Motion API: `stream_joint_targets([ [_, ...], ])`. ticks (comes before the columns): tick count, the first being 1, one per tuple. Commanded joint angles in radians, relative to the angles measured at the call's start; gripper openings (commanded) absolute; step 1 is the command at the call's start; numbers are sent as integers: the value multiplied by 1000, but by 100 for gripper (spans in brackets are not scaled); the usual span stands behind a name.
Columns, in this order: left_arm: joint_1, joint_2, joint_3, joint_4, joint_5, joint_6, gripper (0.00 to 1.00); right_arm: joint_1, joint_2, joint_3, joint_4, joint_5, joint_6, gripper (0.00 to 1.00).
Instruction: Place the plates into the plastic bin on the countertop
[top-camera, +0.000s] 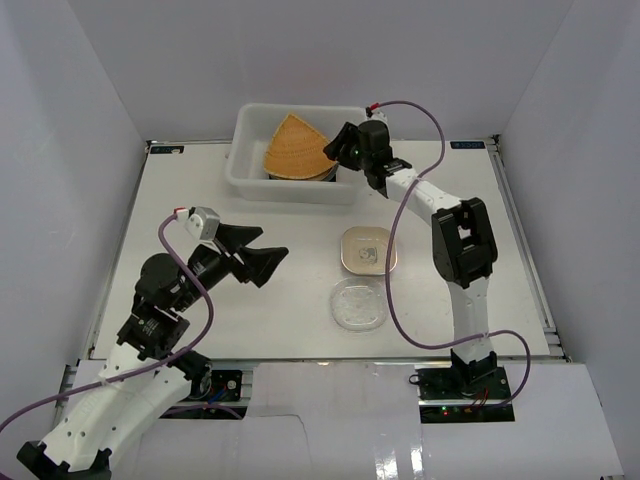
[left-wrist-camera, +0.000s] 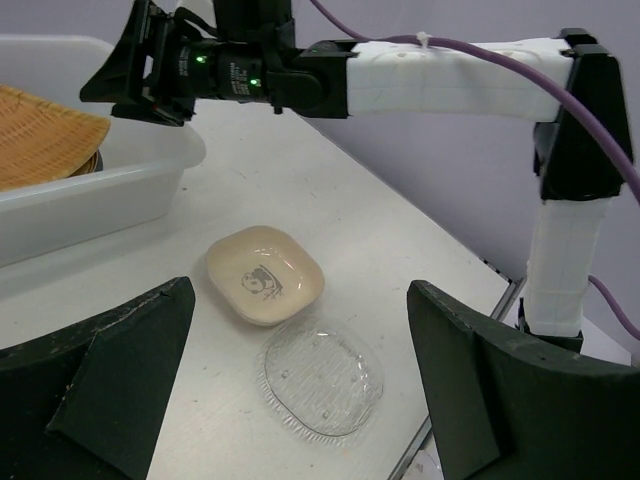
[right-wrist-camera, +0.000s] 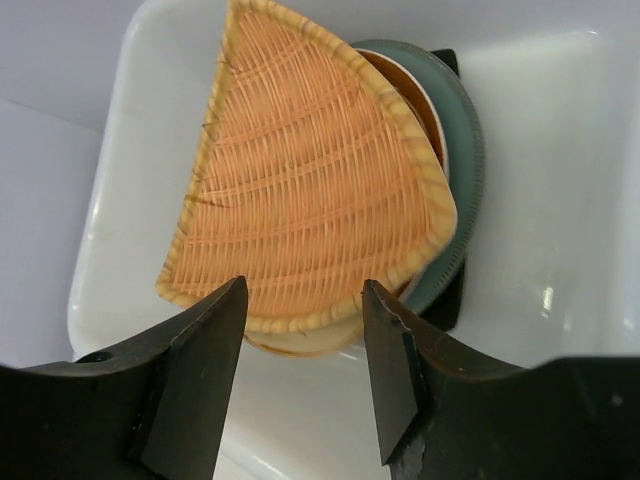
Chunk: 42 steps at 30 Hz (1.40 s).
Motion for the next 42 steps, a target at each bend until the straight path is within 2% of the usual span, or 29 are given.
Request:
stream_joint_targets([
  [1, -5, 11, -8, -28, -43, -9, 98, -9, -190, -145, 17, 33, -117, 57],
  [3, -8, 19, -8, -31, -54, -18, 98, -17, -309, -259, 29, 33, -149, 60],
  [4, -11, 22, -8, -34, -58, -21, 98, -21, -352, -383, 35, 35, -166, 61],
  [6, -17, 51, -4, -48, -52, -30, 98, -49, -479, -514, 40, 21, -197, 63],
  [7, -25, 68, -1, -55, -51, -33, 98, -61, -524, -646, 43, 12, -203, 65],
  [10, -42, 137, 10, -81, -28, -52, 98, -118, -687, -837, 43, -20, -221, 65],
  [11, -48, 175, 13, -84, -2, -59, 98, -144, -757, -950, 32, -16, -231, 66],
  [14, -62, 246, 22, -100, 63, -84, 98, -185, -854, -1110, -12, -14, -241, 66],
  [15, -65, 304, 34, -107, 78, -87, 95, -192, -869, -1135, -23, -7, -255, 66],
  [18, -68, 433, 22, -123, 143, -134, 88, -202, -880, -1195, -24, -37, -271, 65],
  [21, -88, 543, -13, -108, 172, -191, 86, -204, -836, -1204, 17, -160, -274, 64],
  [23, -99, 576, -22, -109, 160, -206, 86, -204, -813, -1215, 61, -213, -271, 62],
  [27, -172, 622, -48, -80, 48, -246, 87, -204, -762, -1217, 129, -235, -260, 58],
  [30, -233, 715, -50, -43, 23, -262, 86, -204, -724, -1215, 137, -205, -255, 35],
  [31, -250, 746, -42, -40, 2, -262, 85, -204, -724, -1217, 131, -188, -251, 13],
  [32, -267, 799, -24, -40, -12, -262, 85, -204, -748, -1224, 129, -150, -243, 8],
  [34, -312, 840, -6, -38, -52, -262, 84, -204, -802, -1243, 134, -108, -238, 8],
  [38, -347, 921, 36, -22, -95, -259, 81, -204, -1024, -1252, 85, 18, -257, 8],
  [42, -356, 991, 73, 1, -121, -253, 76, -204, -1135, -1168, 38, 0, -264, 8],
])
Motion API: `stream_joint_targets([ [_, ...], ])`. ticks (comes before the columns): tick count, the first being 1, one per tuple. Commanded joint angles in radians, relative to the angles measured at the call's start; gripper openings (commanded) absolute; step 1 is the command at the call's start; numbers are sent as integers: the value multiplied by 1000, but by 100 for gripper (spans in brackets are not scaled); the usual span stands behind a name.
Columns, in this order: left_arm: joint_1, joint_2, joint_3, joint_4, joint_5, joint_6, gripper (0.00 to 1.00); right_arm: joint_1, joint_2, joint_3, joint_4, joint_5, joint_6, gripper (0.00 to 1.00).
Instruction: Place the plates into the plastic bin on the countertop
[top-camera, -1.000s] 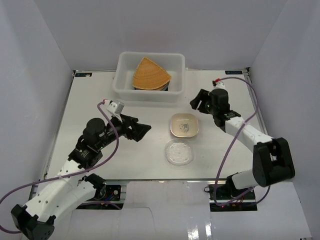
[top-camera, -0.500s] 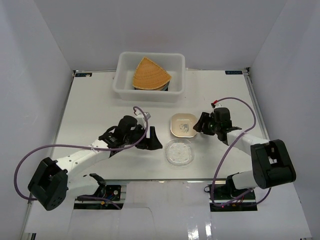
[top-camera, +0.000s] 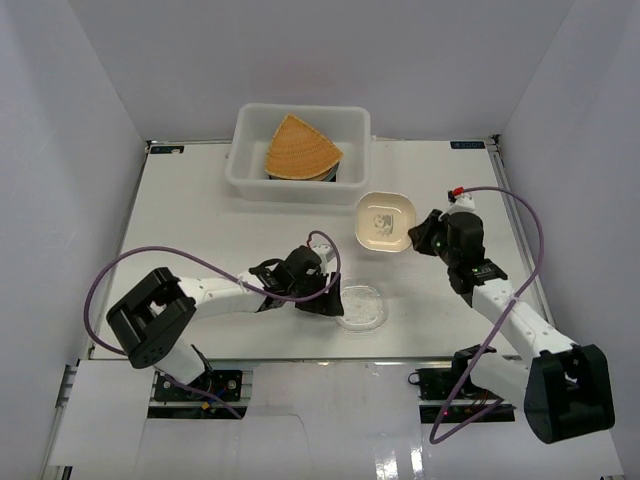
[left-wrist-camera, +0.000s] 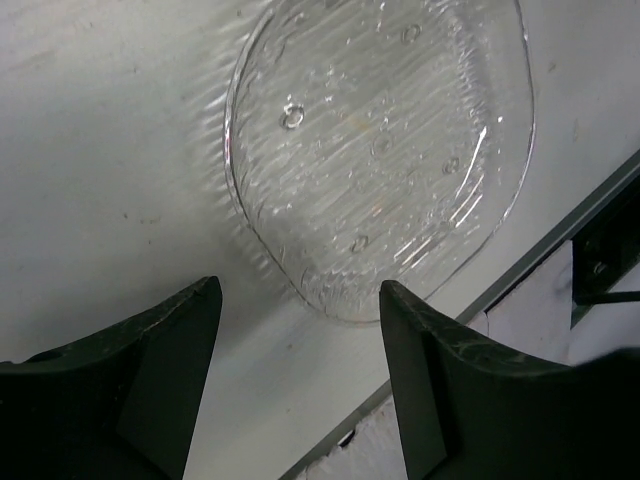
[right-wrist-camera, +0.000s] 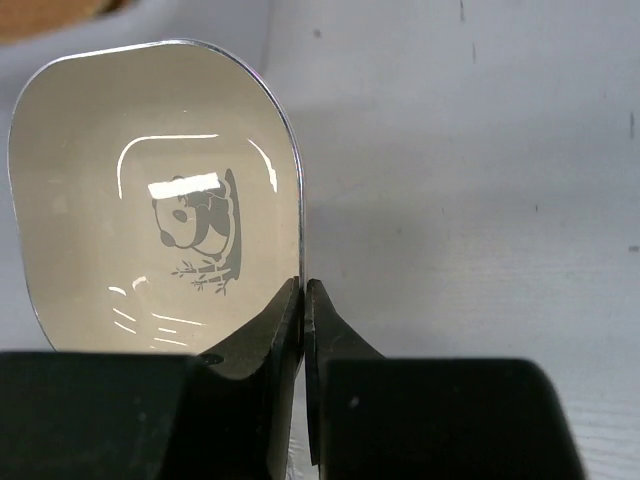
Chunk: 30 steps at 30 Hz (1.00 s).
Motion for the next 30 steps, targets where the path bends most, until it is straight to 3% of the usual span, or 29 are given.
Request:
stream_joint_targets([
  [1, -8, 46, 58, 43, -58, 2, 74, 1, -71, 108, 17, 25, -14, 8],
  [3, -8, 70, 63, 76, -55, 0, 71, 4, -56, 182, 30, 11, -5, 8],
  [6, -8, 108, 72, 89, -55, 1, 58, 12, 36, 268, 56, 16, -2, 8],
  [8, -8, 148, 79, 89, -62, 9, 33, 13, 137, 363, 85, 19, 14, 8],
  [9, -9, 156, 72, 89, -69, 9, 14, 16, 209, 437, 94, 13, 24, 8],
  [11, -9, 145, 53, 87, -91, 5, 0, 28, 284, 516, 106, 16, 25, 8],
  [16, -8, 29, -20, 72, -178, 0, 0, 83, 612, 902, 16, 11, -17, 8],
  [21, 8, -179, -68, -58, -275, -11, 0, 145, 880, 1228, -116, -24, -54, 8],
  [23, 34, -248, -56, -135, -377, -2, 0, 173, 989, 1355, -159, -21, -55, 8],
  [26, 101, -370, -23, -213, -489, 26, 0, 197, 1064, 1405, -164, -15, 0, 8],
  [30, 235, -463, 71, -243, -487, 51, 0, 213, 1116, 1463, -133, -4, 49, 11],
])
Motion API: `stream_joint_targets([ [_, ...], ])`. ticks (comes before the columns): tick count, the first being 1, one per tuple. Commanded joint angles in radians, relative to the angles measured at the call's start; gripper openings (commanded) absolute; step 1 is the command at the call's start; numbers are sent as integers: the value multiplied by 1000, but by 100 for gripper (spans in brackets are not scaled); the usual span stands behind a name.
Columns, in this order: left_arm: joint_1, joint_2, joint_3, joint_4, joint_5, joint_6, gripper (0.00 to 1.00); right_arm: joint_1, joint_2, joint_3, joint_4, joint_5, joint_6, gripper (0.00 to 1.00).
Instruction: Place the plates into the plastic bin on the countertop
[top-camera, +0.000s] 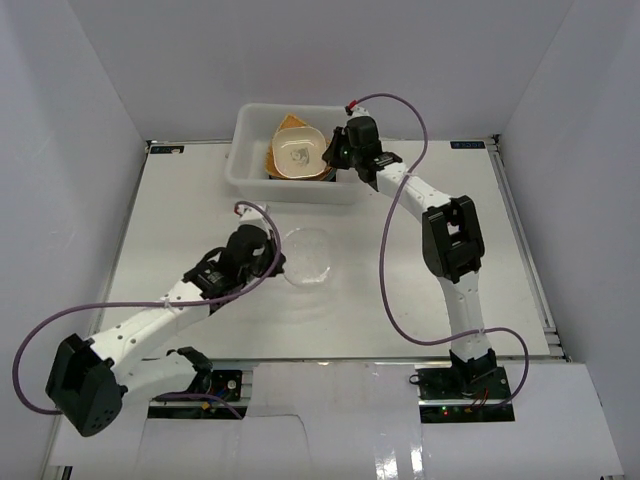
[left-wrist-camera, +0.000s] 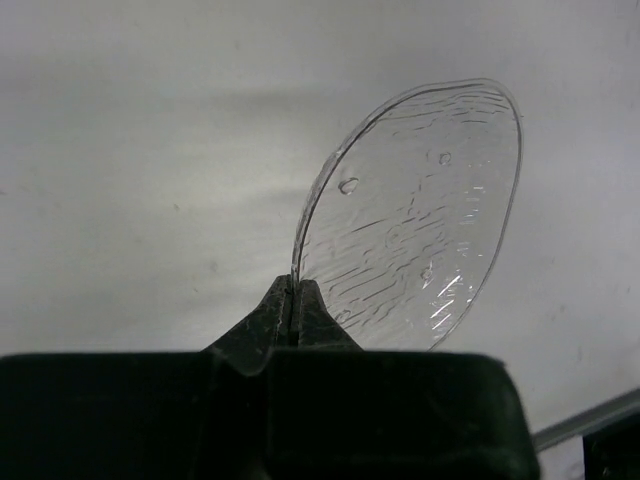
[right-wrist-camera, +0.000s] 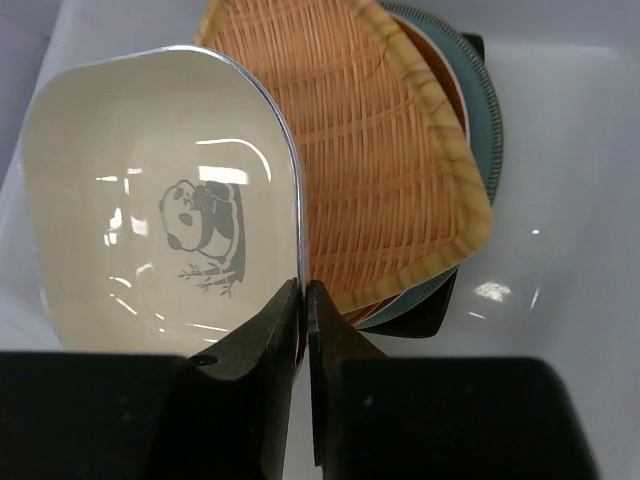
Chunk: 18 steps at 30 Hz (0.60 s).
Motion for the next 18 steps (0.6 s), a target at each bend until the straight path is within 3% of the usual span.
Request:
stream_joint_targets([
  [1, 100, -76, 102, -49, -83, 43, 0, 0, 26, 117, 19, 3, 53, 15],
  [2, 148, -81, 119, -36, -80, 66, 0, -2, 37, 140, 15, -7, 57, 21],
  [3, 173, -80, 139, -26, -60, 74, 0, -3, 45, 169, 15, -21, 64, 40],
  [6, 261, -41, 223, 27, 48, 77, 0, -17, 14, 162, 15, -70, 87, 61],
  [9, 313, 55, 338, 49, 128, 69, 0, -37, -94, 88, 30, -70, 87, 62],
  [11, 344, 133, 417, 79, 164, 61, 0, -51, -168, -48, 84, -72, 85, 61],
  [13, 357, 193, 479, 87, 184, 52, 0, -68, -291, -228, 139, -78, 87, 47],
  [14, 370, 256, 542, 96, 186, 51, 0, -72, -334, -296, 203, -80, 97, 29],
  [16, 385, 319, 605, 109, 192, 42, 0, -82, -458, -498, 271, -89, 110, 8],
  [18, 402, 417, 690, 121, 192, 37, 0, -83, -568, -617, 347, -100, 119, 8],
])
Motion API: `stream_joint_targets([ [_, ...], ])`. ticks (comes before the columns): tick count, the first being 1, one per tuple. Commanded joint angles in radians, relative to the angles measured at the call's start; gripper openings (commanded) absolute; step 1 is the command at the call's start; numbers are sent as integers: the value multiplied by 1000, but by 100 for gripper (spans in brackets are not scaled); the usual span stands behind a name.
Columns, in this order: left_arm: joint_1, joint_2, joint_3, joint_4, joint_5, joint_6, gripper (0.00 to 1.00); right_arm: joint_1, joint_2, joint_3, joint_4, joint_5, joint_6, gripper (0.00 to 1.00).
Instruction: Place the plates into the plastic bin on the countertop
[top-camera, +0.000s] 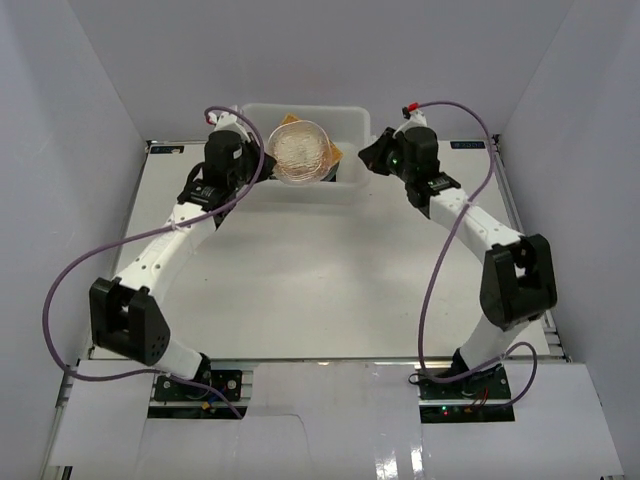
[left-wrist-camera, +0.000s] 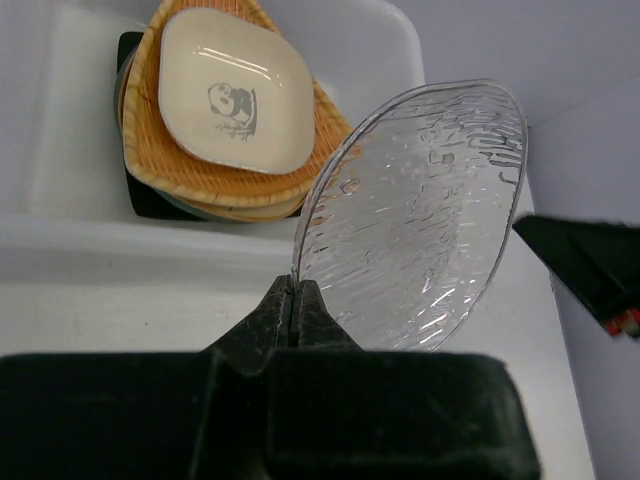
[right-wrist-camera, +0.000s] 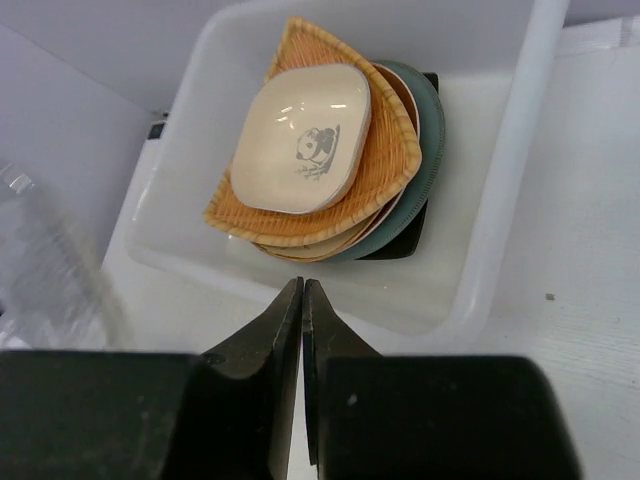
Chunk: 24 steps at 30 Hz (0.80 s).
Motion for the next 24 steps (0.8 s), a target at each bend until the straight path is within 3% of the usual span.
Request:
stream_joint_targets([
  [1, 38, 120, 140, 36, 39, -10, 0, 2, -152, -244, 198, -43, 22, 8],
  [6, 89, 381, 374, -19, 86, -4, 0, 7, -345, -478, 255, -75, 22, 8],
  [9, 103, 461, 474, -35, 98, -1, 0, 11, -431, -581, 250, -57, 14, 8],
  [16, 116, 685, 755, -163, 167, 24, 1, 22, -525, -663, 218, -57, -18, 8],
  [19, 121, 745, 839, -209, 163, 41, 25, 27, -534, -663, 214, -67, -24, 8],
  [20, 123, 749, 847, -211, 163, 42, 49, 27, -539, -661, 209, -69, -27, 8],
  [22, 130, 743, 865, -210, 168, 45, 71, 28, -546, -660, 197, -58, -33, 9],
  [23, 130, 728, 873, -210, 171, 45, 92, 28, -557, -658, 192, -52, -47, 11],
  [24, 132, 719, 879, -210, 171, 51, 98, 30, -562, -655, 181, -47, -58, 11],
])
